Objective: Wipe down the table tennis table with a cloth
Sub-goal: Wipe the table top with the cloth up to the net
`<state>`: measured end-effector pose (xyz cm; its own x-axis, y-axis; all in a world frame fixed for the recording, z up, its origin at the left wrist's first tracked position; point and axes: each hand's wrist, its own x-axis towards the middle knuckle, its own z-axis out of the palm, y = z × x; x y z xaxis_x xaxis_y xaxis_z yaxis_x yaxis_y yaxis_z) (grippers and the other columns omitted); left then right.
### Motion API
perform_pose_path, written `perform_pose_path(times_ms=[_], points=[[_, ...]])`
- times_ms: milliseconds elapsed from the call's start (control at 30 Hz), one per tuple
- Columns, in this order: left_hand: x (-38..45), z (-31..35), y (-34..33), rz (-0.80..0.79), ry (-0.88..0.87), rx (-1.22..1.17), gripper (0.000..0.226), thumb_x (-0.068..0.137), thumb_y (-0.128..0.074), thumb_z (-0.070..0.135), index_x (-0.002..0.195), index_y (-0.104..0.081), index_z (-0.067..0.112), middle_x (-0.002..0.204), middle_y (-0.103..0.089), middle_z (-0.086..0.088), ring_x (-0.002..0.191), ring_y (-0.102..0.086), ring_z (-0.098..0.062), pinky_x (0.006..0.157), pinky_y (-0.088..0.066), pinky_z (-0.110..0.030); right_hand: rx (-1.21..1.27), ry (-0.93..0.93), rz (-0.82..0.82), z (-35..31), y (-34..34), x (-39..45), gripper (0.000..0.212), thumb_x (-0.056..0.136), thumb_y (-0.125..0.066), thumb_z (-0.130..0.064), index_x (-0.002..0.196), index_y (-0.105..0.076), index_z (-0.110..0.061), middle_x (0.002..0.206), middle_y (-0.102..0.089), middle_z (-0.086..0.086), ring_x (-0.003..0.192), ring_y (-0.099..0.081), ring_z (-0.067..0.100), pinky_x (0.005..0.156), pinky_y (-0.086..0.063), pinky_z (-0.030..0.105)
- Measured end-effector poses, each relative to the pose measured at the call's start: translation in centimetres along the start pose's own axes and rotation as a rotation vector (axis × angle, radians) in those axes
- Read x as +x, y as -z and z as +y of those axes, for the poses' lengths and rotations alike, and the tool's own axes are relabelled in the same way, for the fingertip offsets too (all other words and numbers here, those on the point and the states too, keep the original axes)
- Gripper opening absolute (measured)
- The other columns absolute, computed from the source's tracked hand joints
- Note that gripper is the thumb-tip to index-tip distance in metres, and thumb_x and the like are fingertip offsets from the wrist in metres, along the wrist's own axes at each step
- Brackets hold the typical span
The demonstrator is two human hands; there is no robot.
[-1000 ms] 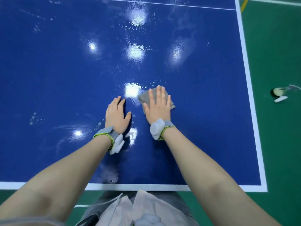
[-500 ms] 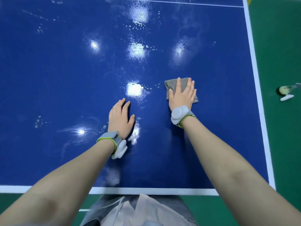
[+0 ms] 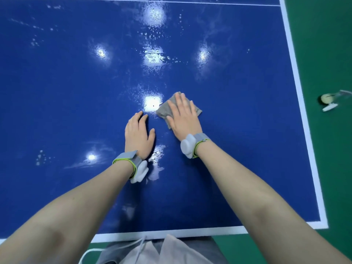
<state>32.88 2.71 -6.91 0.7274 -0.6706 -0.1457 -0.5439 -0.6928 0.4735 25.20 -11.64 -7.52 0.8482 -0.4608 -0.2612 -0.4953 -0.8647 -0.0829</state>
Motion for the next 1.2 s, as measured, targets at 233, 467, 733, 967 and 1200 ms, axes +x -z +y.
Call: perform_pose_path(times_ms=[233, 467, 733, 967, 1200], points=[[1.9, 0.7, -0.2, -0.022, -0.079, 0.001, 0.05, 0.092, -0.051, 0.02, 0.137, -0.037, 0.003, 0.148, -0.029, -0.01, 0.138, -0.022, -0.026, 0.113, -0.01, -0.032, 0.007, -0.368, 0.057, 6.5, 1.0, 1.8, 0.055, 0.103, -0.021, -0.04, 0.153, -0.006, -0.02, 0.159, 0.006, 0.01, 0.147, 0.006, 0.025, 0.116, 0.006, 0.044], [5.0, 1.5, -0.8, 0.007, -0.085, -0.007, 0.049, 0.092, -0.049, 0.022, 0.136, -0.038, 0.003, 0.148, -0.028, -0.01, 0.137, -0.022, -0.026, 0.112, -0.009, -0.031, 0.018, -0.258, 0.016, 2.5, 1.1, 4.0, 0.06, 0.103, -0.02, -0.04, 0.152, 0.003, -0.014, 0.159, 0.009, 0.013, 0.146, 0.01, 0.028, 0.116, 0.006, 0.046], [7.7, 2.5, -1.4, 0.109, -0.052, -0.007, 0.044, 0.092, -0.05, 0.02, 0.131, -0.043, 0.002, 0.144, -0.035, -0.013, 0.132, -0.029, -0.028, 0.11, -0.012, -0.031, -0.025, -0.115, -0.013, 5.6, 1.8, 4.7, 0.057, 0.103, -0.018, -0.039, 0.152, 0.002, -0.018, 0.159, 0.011, 0.009, 0.146, 0.011, 0.023, 0.117, 0.005, 0.042], [9.1, 3.3, -2.3, 0.151, -0.049, 0.027, 0.043, 0.093, -0.046, 0.022, 0.132, -0.042, 0.003, 0.143, -0.036, -0.011, 0.133, -0.029, -0.027, 0.112, -0.009, -0.032, 0.056, -0.523, 0.007, 11.2, 2.3, 6.4, 0.057, 0.104, -0.017, -0.037, 0.152, 0.005, -0.017, 0.159, 0.011, 0.01, 0.146, 0.011, 0.024, 0.117, 0.004, 0.043], [10.0, 3.5, -2.7, 0.131, -0.061, 0.105, 0.048, 0.095, -0.041, 0.022, 0.138, -0.035, 0.003, 0.147, -0.031, -0.011, 0.139, -0.022, -0.024, 0.116, -0.005, -0.036, 0.015, -0.256, 0.025, 6.3, 2.2, 8.3, 0.058, 0.103, -0.019, -0.038, 0.152, 0.003, -0.016, 0.159, 0.009, 0.012, 0.146, 0.011, 0.026, 0.117, 0.006, 0.046]])
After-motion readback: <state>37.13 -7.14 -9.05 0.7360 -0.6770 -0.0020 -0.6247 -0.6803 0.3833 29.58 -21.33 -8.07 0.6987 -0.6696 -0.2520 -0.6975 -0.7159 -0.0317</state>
